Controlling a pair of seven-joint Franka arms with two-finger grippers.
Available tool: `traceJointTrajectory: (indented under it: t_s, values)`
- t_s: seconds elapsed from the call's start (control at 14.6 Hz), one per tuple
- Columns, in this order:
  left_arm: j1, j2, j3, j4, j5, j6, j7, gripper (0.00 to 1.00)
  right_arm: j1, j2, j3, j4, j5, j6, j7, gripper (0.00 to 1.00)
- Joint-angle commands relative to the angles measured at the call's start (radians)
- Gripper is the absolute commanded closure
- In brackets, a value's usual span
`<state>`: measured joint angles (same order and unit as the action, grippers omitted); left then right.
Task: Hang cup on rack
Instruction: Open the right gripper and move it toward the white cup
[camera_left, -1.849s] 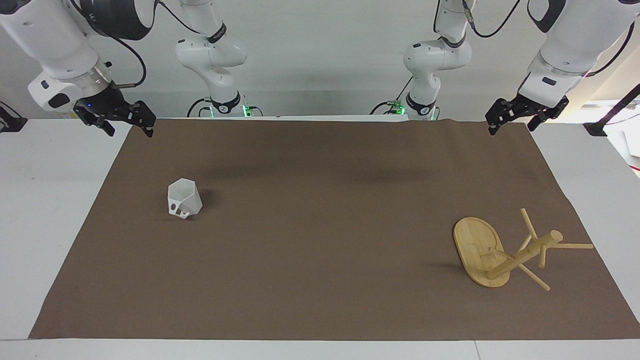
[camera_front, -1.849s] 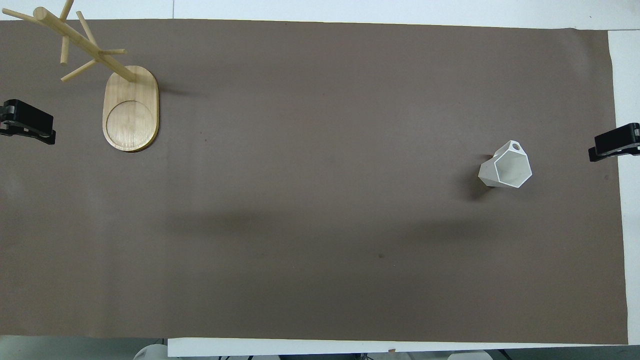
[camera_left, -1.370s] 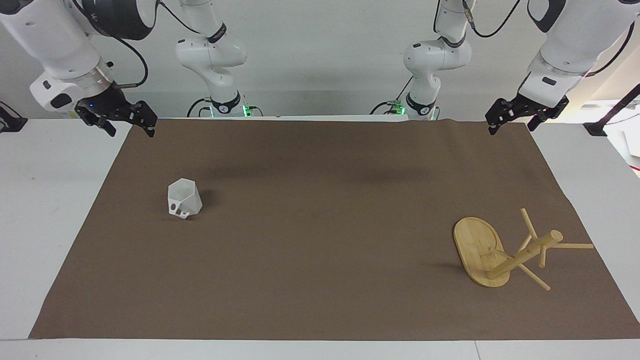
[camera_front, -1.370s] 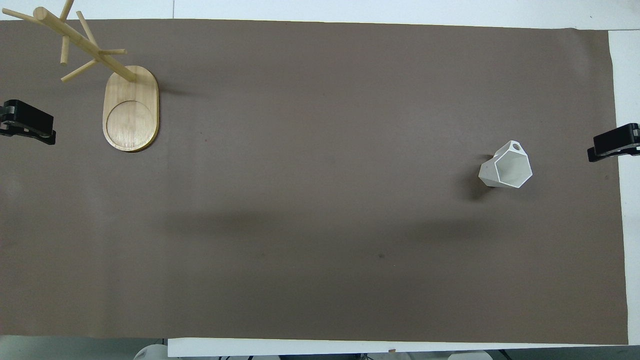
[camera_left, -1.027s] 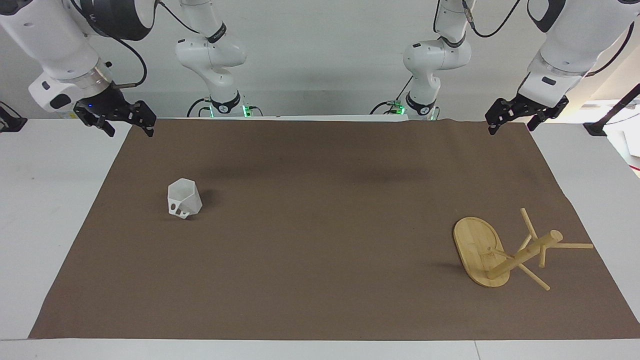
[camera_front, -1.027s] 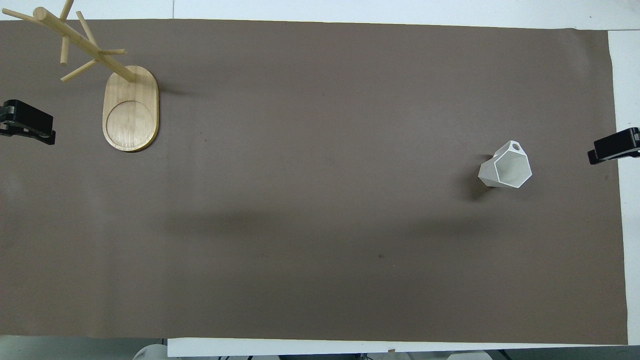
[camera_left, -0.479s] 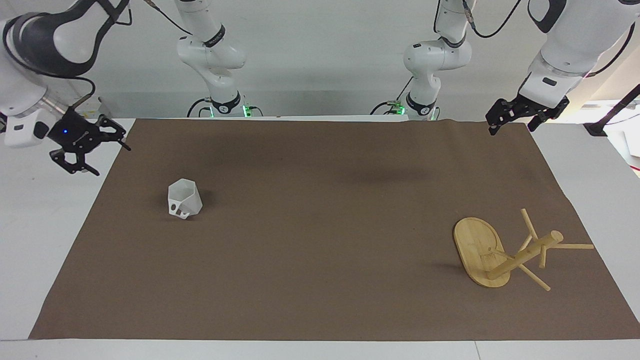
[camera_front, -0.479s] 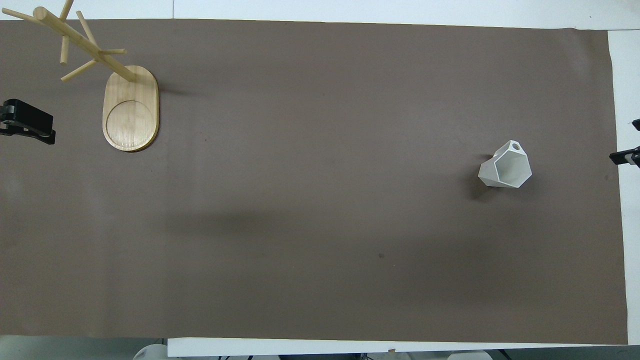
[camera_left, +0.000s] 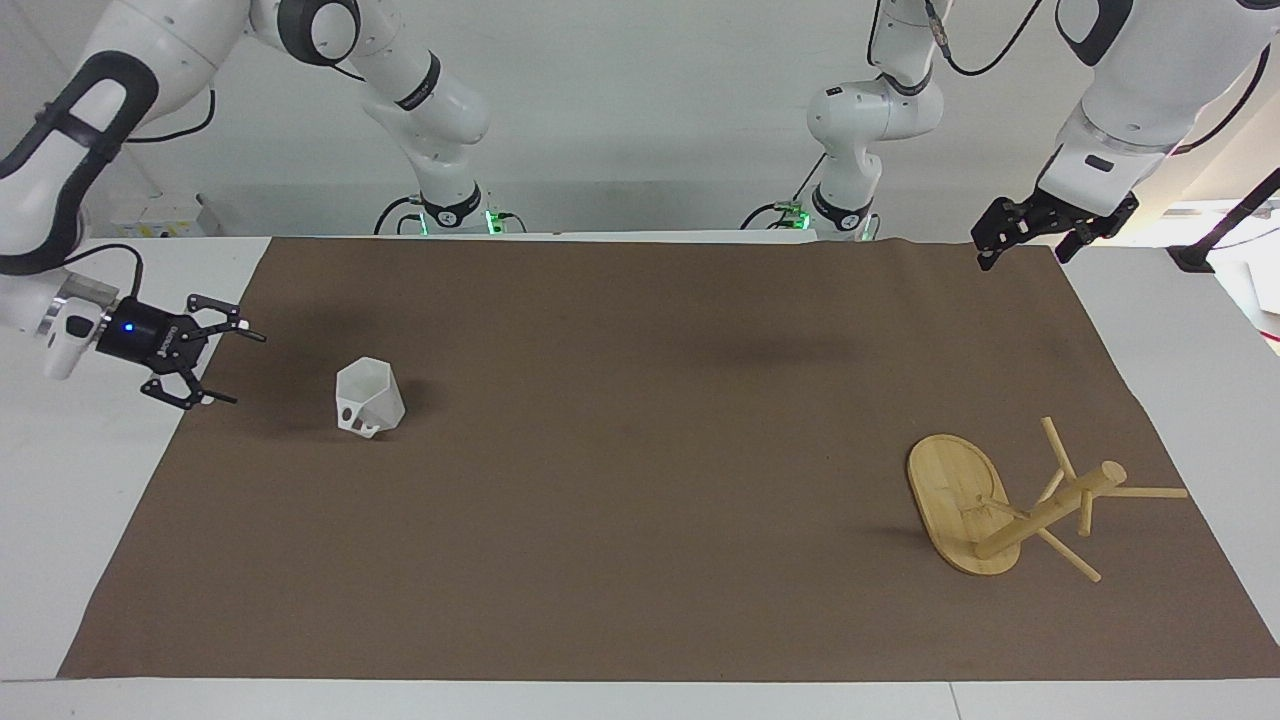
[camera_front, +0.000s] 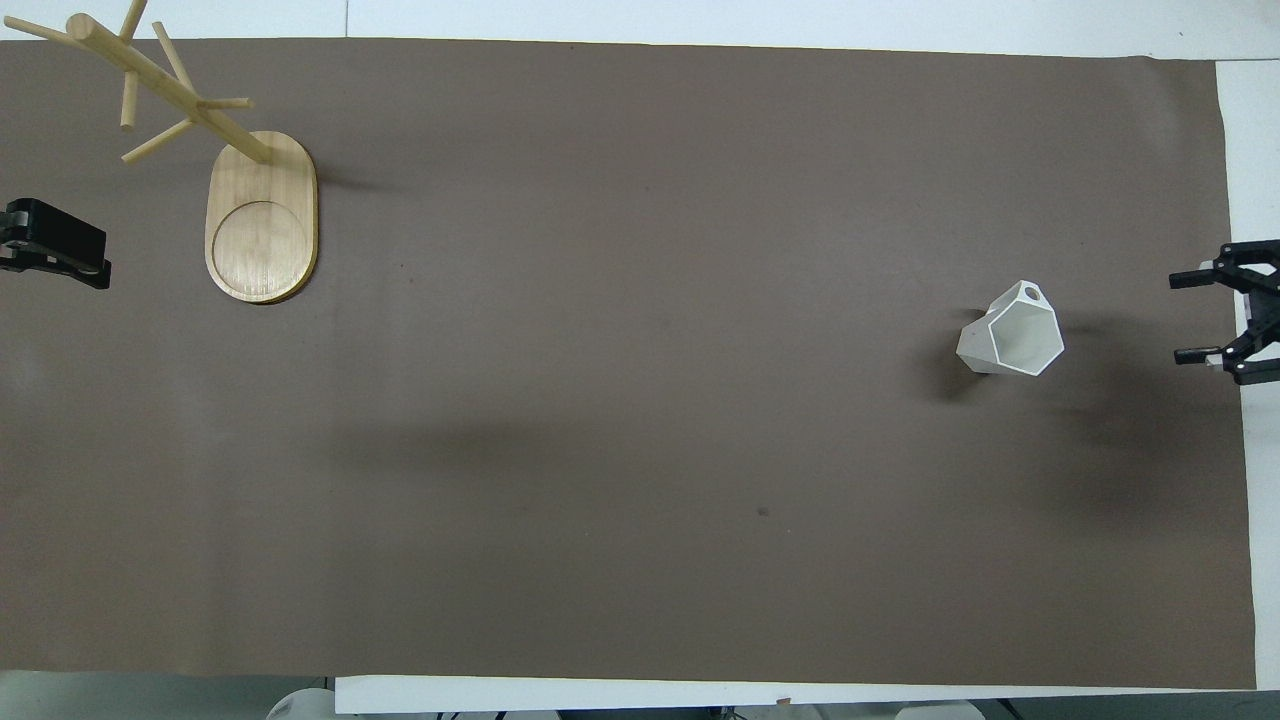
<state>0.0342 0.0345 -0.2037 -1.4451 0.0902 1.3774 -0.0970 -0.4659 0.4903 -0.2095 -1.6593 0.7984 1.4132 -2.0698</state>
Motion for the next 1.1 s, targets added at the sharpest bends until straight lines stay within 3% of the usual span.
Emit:
traceJointTrajectory:
  t_s: [0.0, 0.14, 0.34, 1.03]
  values:
    - [0.015, -0.031, -0.010, -0.034, 0.013, -0.001, 0.002, 0.00, -0.031, 0.088, 0.012, -0.036, 0.117, -0.058, -0.166, 0.01]
    - [0.015, -0.031, -0.010, -0.034, 0.013, -0.001, 0.002, 0.00, -0.025, 0.132, 0.012, -0.078, 0.220, -0.108, -0.291, 0.01]
    - [0.015, -0.031, -0.011, -0.034, 0.013, -0.001, 0.002, 0.00, -0.004, 0.120, 0.012, -0.149, 0.237, -0.109, -0.400, 0.01]
    - [0.015, -0.031, -0.010, -0.034, 0.013, -0.001, 0.002, 0.00, 0.076, 0.119, 0.012, -0.175, 0.255, -0.091, -0.420, 0.01]
